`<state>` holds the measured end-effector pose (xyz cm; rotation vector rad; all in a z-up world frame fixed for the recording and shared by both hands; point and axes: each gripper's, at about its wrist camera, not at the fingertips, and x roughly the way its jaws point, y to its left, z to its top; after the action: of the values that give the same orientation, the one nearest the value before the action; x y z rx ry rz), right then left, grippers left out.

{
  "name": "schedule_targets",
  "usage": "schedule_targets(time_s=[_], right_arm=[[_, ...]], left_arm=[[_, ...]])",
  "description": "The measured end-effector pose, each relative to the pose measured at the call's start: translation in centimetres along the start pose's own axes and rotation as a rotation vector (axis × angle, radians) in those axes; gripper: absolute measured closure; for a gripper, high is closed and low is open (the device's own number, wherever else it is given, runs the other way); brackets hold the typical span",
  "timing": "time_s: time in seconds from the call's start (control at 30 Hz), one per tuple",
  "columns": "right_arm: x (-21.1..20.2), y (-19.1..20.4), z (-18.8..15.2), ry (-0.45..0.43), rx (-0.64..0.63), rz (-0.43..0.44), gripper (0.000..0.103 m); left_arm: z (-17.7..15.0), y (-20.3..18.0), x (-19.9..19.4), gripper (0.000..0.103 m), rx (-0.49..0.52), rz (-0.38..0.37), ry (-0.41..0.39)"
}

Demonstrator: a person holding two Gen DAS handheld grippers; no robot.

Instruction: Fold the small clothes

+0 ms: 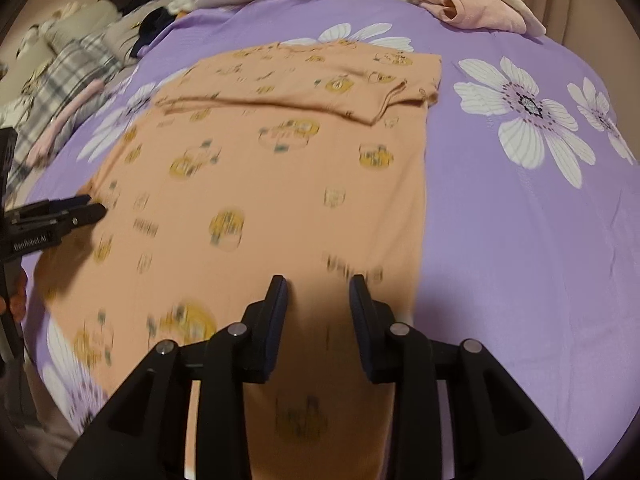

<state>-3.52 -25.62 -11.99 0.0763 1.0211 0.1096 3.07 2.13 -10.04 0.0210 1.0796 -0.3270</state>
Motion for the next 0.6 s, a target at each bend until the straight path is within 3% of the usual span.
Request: schedule_targets(time_s=[0.2, 0.3, 0.47, 0.6], right_arm=[[-2.5, -0.9, -2.6, 0.046, 0.023, 0.098, 0.061], [-4.0, -2.2, -3.4, 0.024, 0.098, 0.159, 0.058], [-4.7, -4.8, -4.0, -0.013, 0.263, 0.226, 0.055], [-3.4, -5.9, -4.8, 0.02, 0.37, 0.295, 0.055]], left_arm=[[-2.2, 4.4, -3.7, 0.052, -0.197, -0.12, -0.001], [-2.6, 6.4, -4.8, 0.044, -0.265, -0.138, -0.033], [-2.2, 7.9, -3.7, 0.044, -0.33, -0.288, -0.01], [-2.2, 8.0, -1.9, 0.044, -0.368, -0.375, 0.04]])
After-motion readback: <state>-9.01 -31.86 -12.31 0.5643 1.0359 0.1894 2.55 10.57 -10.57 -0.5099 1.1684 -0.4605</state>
